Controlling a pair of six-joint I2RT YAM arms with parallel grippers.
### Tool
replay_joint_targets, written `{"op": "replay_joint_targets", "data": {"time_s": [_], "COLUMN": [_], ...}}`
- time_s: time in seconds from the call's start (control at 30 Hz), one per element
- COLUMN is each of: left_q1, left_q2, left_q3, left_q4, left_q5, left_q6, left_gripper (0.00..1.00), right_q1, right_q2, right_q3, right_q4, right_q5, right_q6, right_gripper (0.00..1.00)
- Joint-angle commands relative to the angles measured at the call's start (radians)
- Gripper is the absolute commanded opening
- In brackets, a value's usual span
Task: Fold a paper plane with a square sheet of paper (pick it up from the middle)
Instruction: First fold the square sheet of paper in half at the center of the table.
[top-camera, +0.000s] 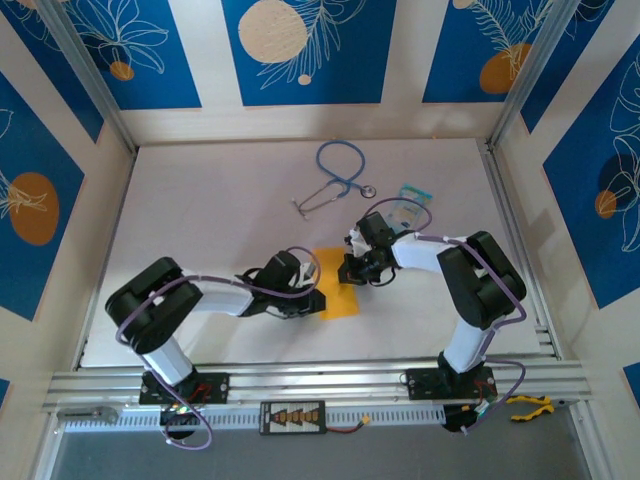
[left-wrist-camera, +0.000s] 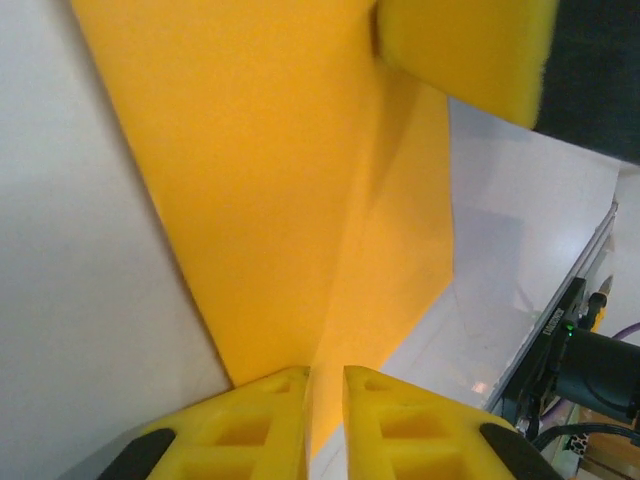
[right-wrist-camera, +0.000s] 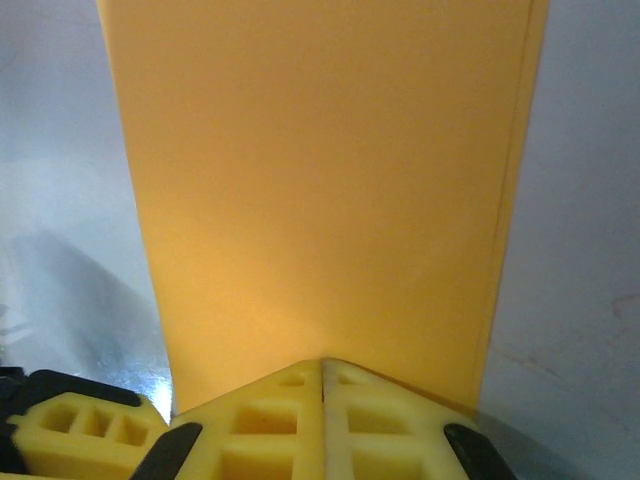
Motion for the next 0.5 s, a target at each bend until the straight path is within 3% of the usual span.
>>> {"op": "replay_joint_targets", "data": {"time_s": [0.0, 0.1, 0.23, 0.33, 0.47], "left_q1": [0.014, 0.057, 0.148, 0.164, 0.165], "left_q2": [-0.092, -0.139, -0.127, -0.115, -0.085], "left_q3": [0.054, 0.094, 0.129, 0.182, 0.246], "left_q4": [-0.133, -0.235, -0.221, -0.239, -0.286], "left_q5": [-0.067, -0.127, -0.086, -0.098, -0.148], "left_q6": [0.068, 0.121, 0.129, 0.155, 0.181], "left_gripper": [0.14, 0.12, 0.08, 0.07, 0.11], "right_q1": [0.016, 0.023, 0.032, 0.037, 0.031], "right_q2": [-0.020, -0.043, -0.093, -0.173, -0.280], "right_q3": [-0.005, 0.029, 0.057, 0.035, -0.005], "right_q4": [-0.061, -0.035, -0.032, -0.035, -0.083], "right_q5": [0.021, -0.012, -0.015, 0.027, 0.116], "right_q6": [0.054, 0.105, 0.144, 0.157, 0.155], "right_gripper": [0.01, 0.03, 0.11, 0.19, 0.21]}}
